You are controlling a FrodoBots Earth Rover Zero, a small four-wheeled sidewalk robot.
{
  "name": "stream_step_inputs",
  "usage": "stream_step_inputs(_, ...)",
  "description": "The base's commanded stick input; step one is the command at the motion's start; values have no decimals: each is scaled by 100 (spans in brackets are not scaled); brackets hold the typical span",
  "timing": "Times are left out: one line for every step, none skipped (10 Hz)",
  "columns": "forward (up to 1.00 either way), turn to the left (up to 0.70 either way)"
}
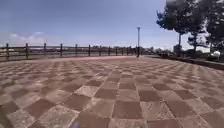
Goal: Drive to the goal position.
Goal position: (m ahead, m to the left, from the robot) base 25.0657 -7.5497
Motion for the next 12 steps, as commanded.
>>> stream_step_inputs(100, 0)
stream_step_inputs(100, 0)
stream_step_inputs(100, 0)
stream_step_inputs(100, 0)
stream_step_inputs(100, 0)
stream_step_inputs(100, 0)
stream_step_inputs(100, 0)
stream_step_inputs(100, 0)
stream_step_inputs(100, 0)
stream_step_inputs(100, 0)
stream_step_inputs(100, 0)
stream_step_inputs(100, 0)
